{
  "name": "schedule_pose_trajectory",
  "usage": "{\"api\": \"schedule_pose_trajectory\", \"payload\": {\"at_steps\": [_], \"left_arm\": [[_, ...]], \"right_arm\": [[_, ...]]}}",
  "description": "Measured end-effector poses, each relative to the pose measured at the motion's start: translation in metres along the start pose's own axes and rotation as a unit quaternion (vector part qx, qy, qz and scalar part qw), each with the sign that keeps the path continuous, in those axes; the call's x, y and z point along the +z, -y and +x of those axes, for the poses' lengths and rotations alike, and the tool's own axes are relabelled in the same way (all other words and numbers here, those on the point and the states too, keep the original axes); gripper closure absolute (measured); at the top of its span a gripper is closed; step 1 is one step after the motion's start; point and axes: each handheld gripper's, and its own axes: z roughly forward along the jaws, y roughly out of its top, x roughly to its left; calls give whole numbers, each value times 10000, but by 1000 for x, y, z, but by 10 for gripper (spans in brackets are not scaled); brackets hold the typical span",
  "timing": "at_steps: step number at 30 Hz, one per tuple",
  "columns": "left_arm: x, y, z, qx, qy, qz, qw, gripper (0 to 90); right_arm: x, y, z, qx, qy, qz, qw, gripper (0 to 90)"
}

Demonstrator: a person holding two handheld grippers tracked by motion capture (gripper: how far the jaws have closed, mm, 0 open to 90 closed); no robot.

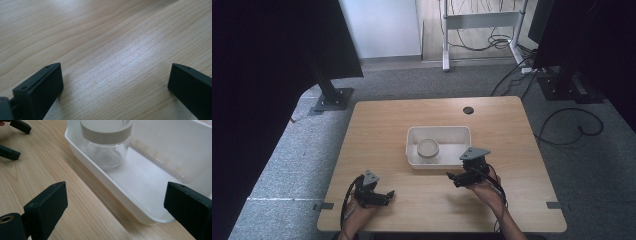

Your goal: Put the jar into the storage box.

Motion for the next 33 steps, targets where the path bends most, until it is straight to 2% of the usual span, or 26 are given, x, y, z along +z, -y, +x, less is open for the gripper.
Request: {"api": "schedule_pose_trajectory", "payload": {"at_steps": [33], "left_arm": [[0,0,0,-3,0,-3,10000,0]], "right_arm": [[-34,35,-11,194,263,-137,9994,44]]}}
